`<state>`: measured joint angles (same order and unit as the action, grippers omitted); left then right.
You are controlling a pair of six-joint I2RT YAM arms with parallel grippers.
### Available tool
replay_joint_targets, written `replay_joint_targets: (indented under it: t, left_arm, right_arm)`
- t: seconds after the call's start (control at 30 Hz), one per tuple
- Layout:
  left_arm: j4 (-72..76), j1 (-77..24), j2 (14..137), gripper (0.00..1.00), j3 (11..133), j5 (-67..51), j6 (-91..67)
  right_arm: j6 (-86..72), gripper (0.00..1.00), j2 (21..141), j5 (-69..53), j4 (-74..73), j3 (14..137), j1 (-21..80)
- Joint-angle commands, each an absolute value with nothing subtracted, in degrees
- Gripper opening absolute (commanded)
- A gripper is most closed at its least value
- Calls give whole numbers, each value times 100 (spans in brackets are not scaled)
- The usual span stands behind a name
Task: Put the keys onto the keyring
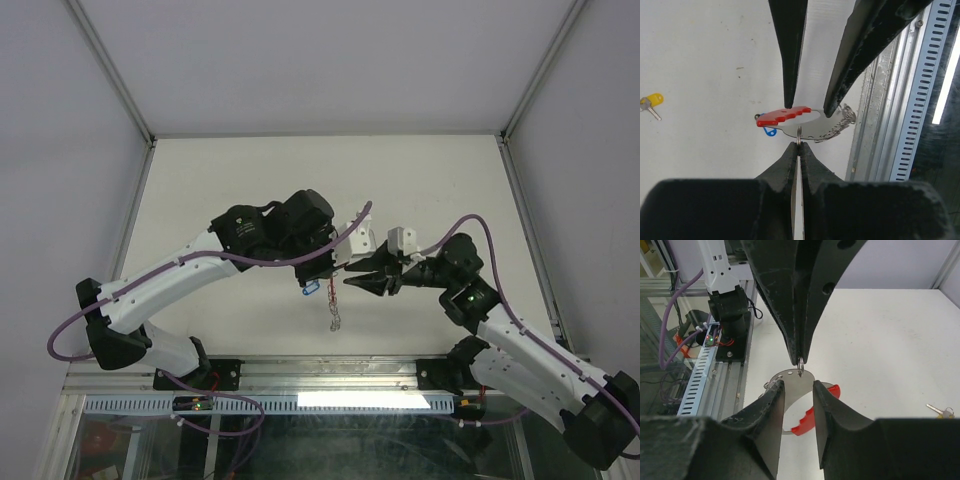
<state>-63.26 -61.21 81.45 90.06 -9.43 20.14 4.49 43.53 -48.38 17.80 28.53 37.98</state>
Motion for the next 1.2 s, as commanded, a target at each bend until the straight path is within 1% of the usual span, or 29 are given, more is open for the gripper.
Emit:
replay_joint_targets:
  t: [0.0, 0.2, 0.73, 0.93, 0.97, 1.03, 1.07, 1.17]
  left_arm:
    - [-6042, -6228, 8111, 0, 9112, -1107, 2100]
    - [-6045, -6304, 8122, 0, 9123, -1140, 2101]
    - [-6059, -6433, 8121, 0, 9178, -1116, 2101]
    - [-6059, -6442, 8122, 0, 9228, -1099, 2109]
    - [-6062, -6442, 8249, 0, 9228, -1101, 2109]
    - [-6064, -6442, 8295, 0, 9222, -1099, 2105]
    - [-6060, -6447, 8291, 0, 9220, -1090, 2101]
    - [-6044, -6451, 8258, 0, 9215, -1106, 2088]
  right_arm:
    - [650, 31, 4514, -5167, 1996, 3074, 3833]
    - [589, 31, 4712, -5264, 2024, 3171, 3846]
    - [536, 26, 5074, -5369, 2131, 3354, 4023]
    - [569, 15, 5131, -5388, 2092, 3366, 4091]
    - [578, 13, 5135, -5392, 2092, 3368, 4095]
    - [603, 3, 5129, -5400, 2085, 3384, 4114]
    - [625, 0, 5125, -5409, 2068, 3384, 4113]
    - [678, 0, 5047, -5325, 2070, 3369, 4122]
